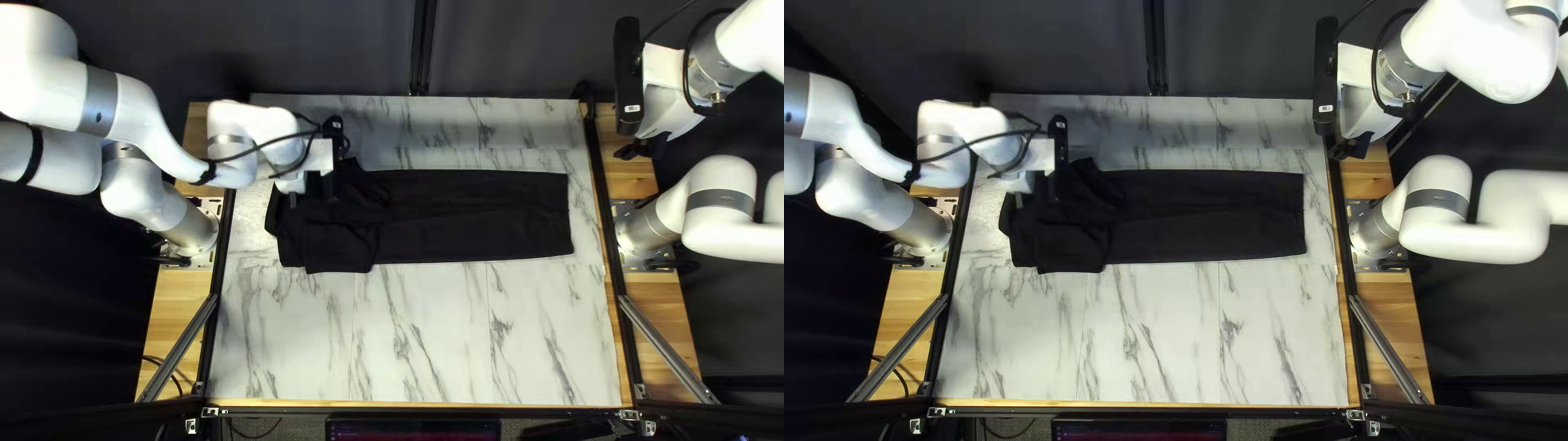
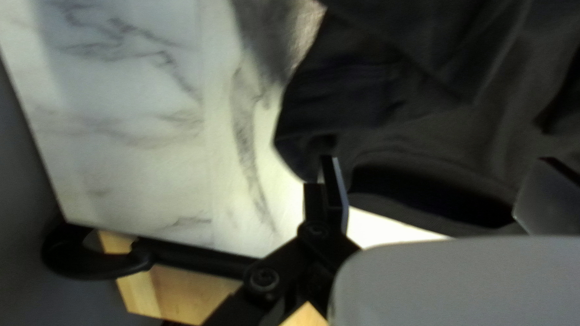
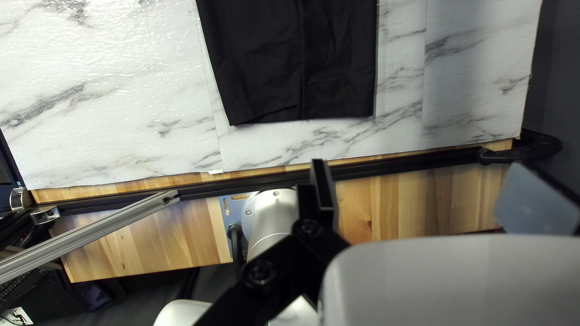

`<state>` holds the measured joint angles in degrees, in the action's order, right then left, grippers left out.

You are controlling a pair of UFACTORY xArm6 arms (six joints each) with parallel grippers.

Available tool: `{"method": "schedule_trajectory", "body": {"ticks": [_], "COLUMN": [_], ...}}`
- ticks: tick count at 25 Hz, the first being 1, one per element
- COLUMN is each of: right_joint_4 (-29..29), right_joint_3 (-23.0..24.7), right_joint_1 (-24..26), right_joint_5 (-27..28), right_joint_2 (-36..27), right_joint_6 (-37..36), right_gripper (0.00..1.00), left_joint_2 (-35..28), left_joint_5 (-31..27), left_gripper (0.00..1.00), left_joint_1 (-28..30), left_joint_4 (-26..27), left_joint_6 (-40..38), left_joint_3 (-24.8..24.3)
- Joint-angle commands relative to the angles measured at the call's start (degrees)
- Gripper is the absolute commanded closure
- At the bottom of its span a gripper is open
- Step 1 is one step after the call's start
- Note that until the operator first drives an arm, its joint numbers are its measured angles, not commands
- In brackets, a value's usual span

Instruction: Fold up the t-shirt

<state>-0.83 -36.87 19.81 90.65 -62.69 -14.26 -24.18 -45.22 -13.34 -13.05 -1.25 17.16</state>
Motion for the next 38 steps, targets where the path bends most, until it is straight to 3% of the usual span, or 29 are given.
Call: {"method": "schedule_trajectory", "body": {"ticks": [1, 8, 11, 13, 15, 16, 22, 38], "right_joint_4": [0.0, 0.0, 0.0, 0.0, 0.0, 0.0, 0.0, 0.0], "right_joint_3": [0.0, 0.0, 0.0, 0.0, 0.0, 0.0, 0.0, 0.0], "right_joint_1": [0.0, 0.0, 0.0, 0.0, 0.0, 0.0, 0.0, 0.0], "right_joint_5": [0.0, 0.0, 0.0, 0.0, 0.0, 0.0, 0.0, 0.0], "right_joint_2": [0.0, 0.0, 0.0, 0.0, 0.0, 0.0, 0.0, 0.0], "right_joint_6": [0.0, 0.0, 0.0, 0.0, 0.0, 0.0, 0.0, 0.0], "right_gripper": [0.0, 0.0, 0.0, 0.0, 0.0, 0.0, 0.0, 0.0], "left_joint_2": [2.51, 8.77, 11.66, 13.1, 13.88, 14.21, 13.74, 4.47], "left_joint_5": [1.59, 4.51, 5.65, 6.3, 6.8, 7.1, 6.43, -2.77], "left_gripper": [0.0, 0.0, 0.08, 0.34, 0.45, 0.62, 0.8, 0.74], "left_joint_1": [1.13, 0.92, -0.01, -0.4, -0.86, -1.24, -1.46, 6.03], "left_joint_4": [1.35, 1.22, 1.0, 1.06, 1.13, 1.21, 1.59, 0.54], "left_joint_6": [0.28, 1.01, 1.71, 2.19, 2.7, 3.05, 3.51, -2.09], "left_joint_3": [0.85, 2.94, 3.97, 4.5, 4.61, 4.56, 4.6, 5.73]}}
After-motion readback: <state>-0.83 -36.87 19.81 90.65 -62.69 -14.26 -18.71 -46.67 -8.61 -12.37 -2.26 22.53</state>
